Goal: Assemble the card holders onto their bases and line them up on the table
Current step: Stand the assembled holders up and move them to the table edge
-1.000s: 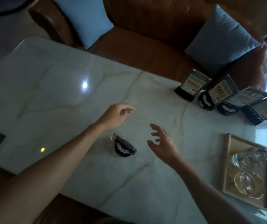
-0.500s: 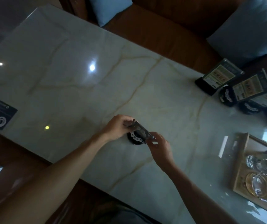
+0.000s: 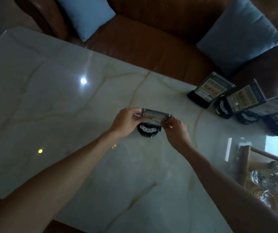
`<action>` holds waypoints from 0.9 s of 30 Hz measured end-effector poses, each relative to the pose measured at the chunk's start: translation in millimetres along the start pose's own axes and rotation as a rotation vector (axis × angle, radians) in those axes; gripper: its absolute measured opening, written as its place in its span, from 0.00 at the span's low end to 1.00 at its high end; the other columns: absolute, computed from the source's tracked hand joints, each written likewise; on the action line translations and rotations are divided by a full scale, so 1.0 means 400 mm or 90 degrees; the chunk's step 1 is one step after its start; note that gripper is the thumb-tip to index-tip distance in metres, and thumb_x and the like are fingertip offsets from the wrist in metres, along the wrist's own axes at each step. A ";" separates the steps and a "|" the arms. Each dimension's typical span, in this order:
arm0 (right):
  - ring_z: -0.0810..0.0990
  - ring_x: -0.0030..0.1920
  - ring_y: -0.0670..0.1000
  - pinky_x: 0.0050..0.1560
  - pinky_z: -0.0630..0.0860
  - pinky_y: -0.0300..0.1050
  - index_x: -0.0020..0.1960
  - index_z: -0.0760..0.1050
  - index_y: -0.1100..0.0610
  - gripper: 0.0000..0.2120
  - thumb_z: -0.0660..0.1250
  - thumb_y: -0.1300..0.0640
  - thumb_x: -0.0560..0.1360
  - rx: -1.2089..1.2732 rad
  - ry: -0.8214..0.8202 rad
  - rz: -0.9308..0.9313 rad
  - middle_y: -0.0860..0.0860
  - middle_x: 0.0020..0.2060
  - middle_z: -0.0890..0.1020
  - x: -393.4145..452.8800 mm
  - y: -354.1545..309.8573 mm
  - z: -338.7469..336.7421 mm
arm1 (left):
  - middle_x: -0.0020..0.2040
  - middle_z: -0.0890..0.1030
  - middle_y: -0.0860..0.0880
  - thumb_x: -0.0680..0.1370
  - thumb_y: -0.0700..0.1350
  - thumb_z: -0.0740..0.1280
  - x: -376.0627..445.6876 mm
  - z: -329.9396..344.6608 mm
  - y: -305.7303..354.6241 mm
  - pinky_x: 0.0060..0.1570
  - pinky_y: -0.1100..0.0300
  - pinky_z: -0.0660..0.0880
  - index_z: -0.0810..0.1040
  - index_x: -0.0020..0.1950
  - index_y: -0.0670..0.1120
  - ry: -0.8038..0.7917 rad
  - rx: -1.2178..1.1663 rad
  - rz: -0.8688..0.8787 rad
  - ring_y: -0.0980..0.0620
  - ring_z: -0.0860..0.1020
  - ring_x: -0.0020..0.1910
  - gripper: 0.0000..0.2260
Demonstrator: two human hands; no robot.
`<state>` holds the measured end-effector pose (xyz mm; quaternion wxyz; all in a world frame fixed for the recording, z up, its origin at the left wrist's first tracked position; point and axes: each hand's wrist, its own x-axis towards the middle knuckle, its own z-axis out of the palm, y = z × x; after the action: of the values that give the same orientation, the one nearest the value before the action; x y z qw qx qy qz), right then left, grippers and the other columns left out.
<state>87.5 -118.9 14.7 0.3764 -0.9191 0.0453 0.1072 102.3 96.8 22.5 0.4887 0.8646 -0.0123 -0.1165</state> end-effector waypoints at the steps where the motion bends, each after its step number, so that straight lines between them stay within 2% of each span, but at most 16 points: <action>1: 0.83 0.46 0.54 0.42 0.79 0.48 0.52 0.82 0.54 0.06 0.67 0.58 0.78 -0.006 0.011 -0.002 0.52 0.46 0.86 0.038 -0.002 -0.018 | 0.44 0.87 0.56 0.75 0.48 0.74 0.038 0.002 0.012 0.45 0.61 0.80 0.86 0.51 0.52 0.005 0.005 0.008 0.62 0.84 0.44 0.06; 6: 0.82 0.41 0.56 0.37 0.75 0.47 0.49 0.81 0.54 0.06 0.66 0.54 0.78 -0.031 0.040 -0.012 0.51 0.38 0.83 0.207 0.007 -0.092 | 0.48 0.87 0.52 0.76 0.45 0.74 0.217 0.024 0.054 0.47 0.61 0.79 0.86 0.53 0.47 0.023 0.012 0.036 0.58 0.84 0.47 0.08; 10: 0.82 0.40 0.55 0.37 0.77 0.48 0.50 0.81 0.53 0.07 0.65 0.54 0.78 -0.035 0.067 -0.007 0.52 0.39 0.85 0.306 0.025 -0.129 | 0.49 0.86 0.55 0.75 0.45 0.74 0.321 0.053 0.079 0.40 0.75 0.73 0.86 0.54 0.48 0.046 -0.002 0.045 0.72 0.79 0.39 0.08; 14: 0.82 0.40 0.54 0.38 0.76 0.48 0.50 0.81 0.54 0.08 0.64 0.54 0.78 -0.003 0.091 0.017 0.50 0.40 0.85 0.367 0.046 -0.150 | 0.49 0.84 0.59 0.76 0.45 0.73 0.401 0.079 0.101 0.41 0.78 0.70 0.85 0.56 0.50 0.032 -0.007 0.048 0.70 0.80 0.43 0.09; 17: 0.79 0.37 0.48 0.34 0.73 0.43 0.49 0.81 0.52 0.07 0.64 0.55 0.79 0.021 0.104 0.024 0.48 0.39 0.84 0.399 0.052 -0.157 | 0.50 0.84 0.59 0.77 0.46 0.73 0.445 0.091 0.110 0.41 0.80 0.68 0.85 0.55 0.50 0.027 -0.008 0.051 0.71 0.79 0.43 0.08; 20: 0.75 0.31 0.44 0.30 0.67 0.42 0.44 0.78 0.53 0.07 0.64 0.57 0.79 0.045 0.111 0.023 0.45 0.33 0.80 0.420 0.053 -0.153 | 0.45 0.84 0.60 0.77 0.47 0.72 0.471 0.101 0.106 0.43 0.76 0.70 0.86 0.51 0.50 0.038 -0.014 0.035 0.63 0.81 0.47 0.05; 22: 0.78 0.34 0.43 0.32 0.70 0.41 0.49 0.80 0.55 0.06 0.63 0.57 0.79 0.080 0.097 0.029 0.46 0.37 0.83 0.427 0.053 -0.149 | 0.47 0.84 0.57 0.77 0.48 0.72 0.481 0.105 0.102 0.49 0.67 0.74 0.85 0.49 0.48 0.040 -0.022 0.017 0.59 0.82 0.50 0.05; 25: 0.83 0.46 0.48 0.42 0.78 0.41 0.59 0.79 0.57 0.11 0.63 0.60 0.79 0.117 0.060 0.047 0.50 0.50 0.85 0.437 0.052 -0.149 | 0.52 0.85 0.52 0.78 0.46 0.71 0.487 0.095 0.109 0.60 0.53 0.75 0.85 0.52 0.46 0.016 -0.048 -0.016 0.55 0.81 0.55 0.06; 27: 0.82 0.53 0.48 0.53 0.81 0.42 0.65 0.74 0.57 0.16 0.64 0.63 0.78 0.160 0.003 0.062 0.51 0.57 0.84 0.435 0.051 -0.154 | 0.56 0.84 0.51 0.78 0.44 0.70 0.484 0.086 0.124 0.63 0.50 0.74 0.84 0.55 0.46 -0.006 -0.051 -0.029 0.54 0.80 0.58 0.07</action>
<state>263.4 -177.0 3.4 0.4831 -0.8615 0.1040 0.1166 287.7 15.7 10.9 0.5200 0.8439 0.0095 -0.1318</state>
